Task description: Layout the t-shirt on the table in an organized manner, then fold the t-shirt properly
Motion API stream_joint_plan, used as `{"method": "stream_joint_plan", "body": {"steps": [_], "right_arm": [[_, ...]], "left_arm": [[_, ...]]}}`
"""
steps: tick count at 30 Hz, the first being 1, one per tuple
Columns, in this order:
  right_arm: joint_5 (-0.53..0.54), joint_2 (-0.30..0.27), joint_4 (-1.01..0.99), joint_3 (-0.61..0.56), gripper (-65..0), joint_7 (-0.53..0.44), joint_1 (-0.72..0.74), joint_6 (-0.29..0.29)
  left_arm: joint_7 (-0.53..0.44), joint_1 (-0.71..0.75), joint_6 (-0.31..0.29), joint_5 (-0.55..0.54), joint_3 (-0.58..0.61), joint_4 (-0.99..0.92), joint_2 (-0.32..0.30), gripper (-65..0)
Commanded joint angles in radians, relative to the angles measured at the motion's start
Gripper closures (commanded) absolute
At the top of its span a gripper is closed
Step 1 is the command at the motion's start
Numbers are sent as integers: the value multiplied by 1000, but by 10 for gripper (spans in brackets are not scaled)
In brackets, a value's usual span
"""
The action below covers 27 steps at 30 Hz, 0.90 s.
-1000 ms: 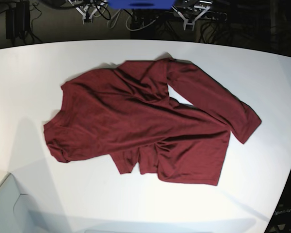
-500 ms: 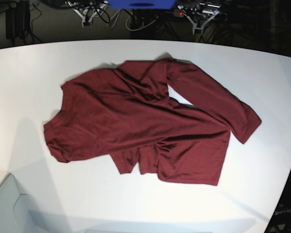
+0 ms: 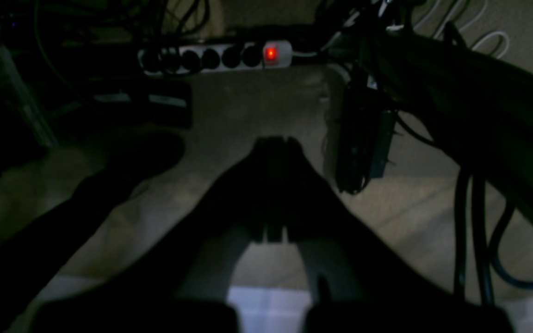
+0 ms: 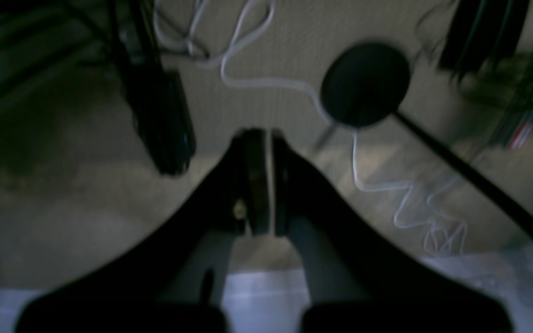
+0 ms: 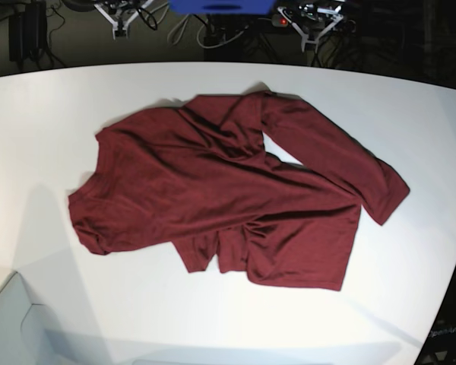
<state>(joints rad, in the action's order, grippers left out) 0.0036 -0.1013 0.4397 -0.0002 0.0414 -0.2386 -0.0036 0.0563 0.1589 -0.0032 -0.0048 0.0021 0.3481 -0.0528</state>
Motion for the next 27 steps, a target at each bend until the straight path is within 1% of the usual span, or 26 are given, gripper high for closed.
{"method": "stream_joint_plan", "body": {"steps": [1, 4, 6, 9, 12, 14, 17, 19, 25, 27], "right_arm": [[-1, 1, 66, 1, 0, -2, -49, 7], [-1, -1, 261, 1, 0, -2, -169, 7], [-1, -10, 354, 1, 0, 1, -229, 7], [0, -15, 497, 2, 0, 1, -316, 7], [2, -53, 626, 4, 0, 1, -396, 7], [2, -68, 697, 4, 0, 1, -431, 7], [2, -100, 796, 6, 0, 1, -466, 7], [2, -116, 875, 30, 0, -2, -491, 7], [2, -114, 1092, 148, 0, -4, -554, 9], [2, -113, 1166, 171, 0, -4, -569, 9]], "left_arm": [[1, 49, 1, -2, -1, 70, -17, -1], [7, 184, 6, -4, -1, 285, -31, -1], [9, 258, 6, -4, -1, 403, -35, -1], [9, 373, 6, -4, -1, 595, -61, -1], [9, 476, 6, -4, -1, 790, -86, -1], [9, 532, 6, -4, -1, 909, -101, -1], [10, 589, 7, -4, -1, 1075, -112, -1], [10, 618, 7, -4, -3, 1182, -117, -1], [10, 670, 7, -2, -3, 1368, -117, -1], [10, 678, 7, -2, -3, 1417, -117, -1]]}}
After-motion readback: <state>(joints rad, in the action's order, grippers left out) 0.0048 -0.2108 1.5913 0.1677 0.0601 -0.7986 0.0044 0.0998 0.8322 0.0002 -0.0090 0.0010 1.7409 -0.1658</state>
